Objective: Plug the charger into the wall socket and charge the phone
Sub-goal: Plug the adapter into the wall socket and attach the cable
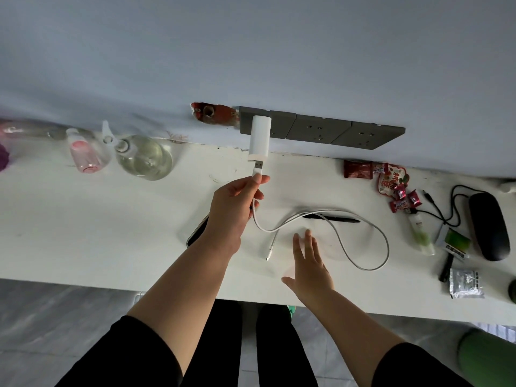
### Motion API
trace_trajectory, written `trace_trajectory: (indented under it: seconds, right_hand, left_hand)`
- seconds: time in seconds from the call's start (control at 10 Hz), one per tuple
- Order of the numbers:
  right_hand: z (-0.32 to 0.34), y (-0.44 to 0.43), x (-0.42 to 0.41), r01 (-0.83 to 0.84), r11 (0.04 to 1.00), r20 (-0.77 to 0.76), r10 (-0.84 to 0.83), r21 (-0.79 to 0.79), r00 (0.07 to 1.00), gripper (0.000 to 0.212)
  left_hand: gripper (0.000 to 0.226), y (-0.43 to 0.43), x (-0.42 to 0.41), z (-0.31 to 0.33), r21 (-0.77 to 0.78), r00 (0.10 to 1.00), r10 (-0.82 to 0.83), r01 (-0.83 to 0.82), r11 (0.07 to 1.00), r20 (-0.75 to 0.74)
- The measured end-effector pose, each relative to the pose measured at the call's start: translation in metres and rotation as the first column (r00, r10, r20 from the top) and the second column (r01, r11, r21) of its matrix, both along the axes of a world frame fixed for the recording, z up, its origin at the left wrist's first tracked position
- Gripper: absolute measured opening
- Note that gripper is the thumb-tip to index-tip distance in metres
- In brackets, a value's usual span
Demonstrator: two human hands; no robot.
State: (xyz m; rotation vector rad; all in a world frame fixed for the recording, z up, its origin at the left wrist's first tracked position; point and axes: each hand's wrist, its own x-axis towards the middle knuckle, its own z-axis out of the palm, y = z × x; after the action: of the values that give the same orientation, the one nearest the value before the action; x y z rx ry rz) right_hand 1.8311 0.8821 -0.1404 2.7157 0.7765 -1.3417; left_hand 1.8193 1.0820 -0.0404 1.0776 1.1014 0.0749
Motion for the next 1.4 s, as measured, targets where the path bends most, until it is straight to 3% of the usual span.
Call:
trace_trajectory:
  seconds: [0.5,0.7,1.3,1.4]
  right_hand:
    - [0.002,0.000,-0.001,-0.022,1.000,0.014,0.022,-0.009,1.000,0.102]
    - [0.003,0.001,0.001,-0.025,1.000,-0.003,0.025,-0.018,1.000,0.103]
    - [0.007,0.003,0.001,-0.038,0.997,-0.041,0.036,-0.068,0.999,0.101]
    - [0.011,0.005,0.003,-0.020,0.998,0.008,0.021,-0.054,1.000,0.085]
  left_hand:
    - [0.022,-0.001,0.007,0.005,-0.062,0.997,0.082,-0.082,0.995,0.001]
    - [0.020,0.003,0.010,0.006,-0.134,0.989,0.130,-0.120,0.984,0.066]
    - [0.020,0.011,0.015,0.004,-0.053,0.998,0.034,-0.031,0.998,0.056]
    - [0.019,0.013,0.009,0.003,-0.032,0.997,-0.023,0.025,0.999,0.067]
